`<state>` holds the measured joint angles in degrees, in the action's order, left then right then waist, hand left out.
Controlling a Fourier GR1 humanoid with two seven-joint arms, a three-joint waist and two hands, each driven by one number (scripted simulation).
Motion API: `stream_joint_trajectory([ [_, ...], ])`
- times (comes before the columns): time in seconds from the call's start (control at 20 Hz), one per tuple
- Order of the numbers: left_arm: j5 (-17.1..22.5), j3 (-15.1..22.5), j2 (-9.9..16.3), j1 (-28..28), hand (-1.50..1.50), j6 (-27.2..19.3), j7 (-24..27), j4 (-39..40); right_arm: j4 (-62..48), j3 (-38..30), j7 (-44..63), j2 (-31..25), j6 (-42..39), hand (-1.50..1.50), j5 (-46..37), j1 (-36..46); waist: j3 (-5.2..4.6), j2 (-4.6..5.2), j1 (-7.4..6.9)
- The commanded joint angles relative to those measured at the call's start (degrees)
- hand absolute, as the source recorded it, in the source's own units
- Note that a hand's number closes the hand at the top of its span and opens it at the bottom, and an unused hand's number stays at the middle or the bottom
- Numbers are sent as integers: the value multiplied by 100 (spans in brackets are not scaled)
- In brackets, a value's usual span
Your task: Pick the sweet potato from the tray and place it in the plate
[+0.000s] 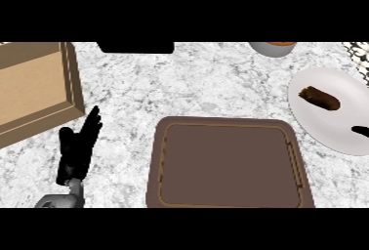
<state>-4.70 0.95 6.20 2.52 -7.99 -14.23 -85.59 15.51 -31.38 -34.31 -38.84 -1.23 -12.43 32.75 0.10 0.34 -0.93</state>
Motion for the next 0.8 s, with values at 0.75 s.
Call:
stream_joint_trajectory([
  [0.75,4,-150,27,21,0,217,486,395,-605,-255,-503,-710,-59,-150,352,-410,14,32,-42],
])
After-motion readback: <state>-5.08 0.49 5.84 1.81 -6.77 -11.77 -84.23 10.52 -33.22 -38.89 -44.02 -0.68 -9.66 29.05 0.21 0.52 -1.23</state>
